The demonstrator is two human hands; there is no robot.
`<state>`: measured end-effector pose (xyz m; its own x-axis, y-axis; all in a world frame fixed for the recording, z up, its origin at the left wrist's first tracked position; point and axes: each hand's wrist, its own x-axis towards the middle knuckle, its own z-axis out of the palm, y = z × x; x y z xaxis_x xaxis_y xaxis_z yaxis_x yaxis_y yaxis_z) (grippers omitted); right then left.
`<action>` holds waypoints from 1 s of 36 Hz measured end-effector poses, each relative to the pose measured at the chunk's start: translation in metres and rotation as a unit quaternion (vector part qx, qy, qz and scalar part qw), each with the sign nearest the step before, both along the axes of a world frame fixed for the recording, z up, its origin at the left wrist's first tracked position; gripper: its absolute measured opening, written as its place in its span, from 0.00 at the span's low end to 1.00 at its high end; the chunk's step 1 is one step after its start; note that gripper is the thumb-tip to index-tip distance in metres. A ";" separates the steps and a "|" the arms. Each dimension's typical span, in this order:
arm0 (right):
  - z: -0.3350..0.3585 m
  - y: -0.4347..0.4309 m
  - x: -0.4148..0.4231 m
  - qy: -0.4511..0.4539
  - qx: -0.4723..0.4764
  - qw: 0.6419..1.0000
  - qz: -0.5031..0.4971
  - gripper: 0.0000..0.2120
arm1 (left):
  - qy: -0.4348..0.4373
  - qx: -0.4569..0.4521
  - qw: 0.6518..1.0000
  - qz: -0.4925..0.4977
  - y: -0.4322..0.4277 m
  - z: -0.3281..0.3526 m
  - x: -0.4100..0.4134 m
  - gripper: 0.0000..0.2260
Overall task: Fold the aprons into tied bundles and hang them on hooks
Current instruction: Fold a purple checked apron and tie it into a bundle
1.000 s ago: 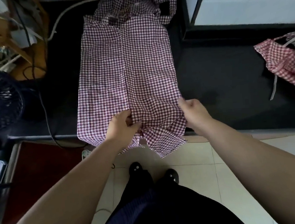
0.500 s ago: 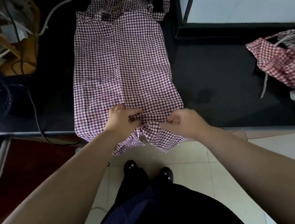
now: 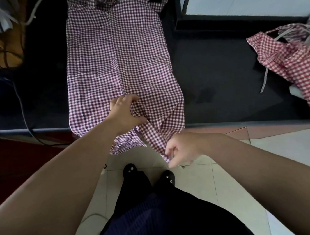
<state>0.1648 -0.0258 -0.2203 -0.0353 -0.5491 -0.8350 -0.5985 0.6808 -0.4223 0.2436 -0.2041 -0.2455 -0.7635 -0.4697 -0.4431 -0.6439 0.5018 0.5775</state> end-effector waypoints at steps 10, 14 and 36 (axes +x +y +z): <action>-0.032 -0.006 -0.040 0.216 -0.130 0.894 -0.371 0.18 | 0.025 -0.035 0.999 -0.022 0.002 -0.007 0.013 0.34; -0.033 -0.015 -0.042 0.228 -0.117 0.916 -0.309 0.11 | 0.039 -0.051 0.998 0.001 0.003 -0.010 0.017 0.26; -0.016 -0.001 -0.048 0.144 -0.181 0.872 -0.431 0.19 | 0.001 -0.041 0.999 -0.026 0.006 -0.008 0.009 0.33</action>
<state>0.1171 -0.0265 -0.2361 -0.7449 -0.4403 -0.5011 -0.0463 0.7835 -0.6197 0.2530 -0.1979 -0.2533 -0.7888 -0.4636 -0.4036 -0.6145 0.5799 0.5349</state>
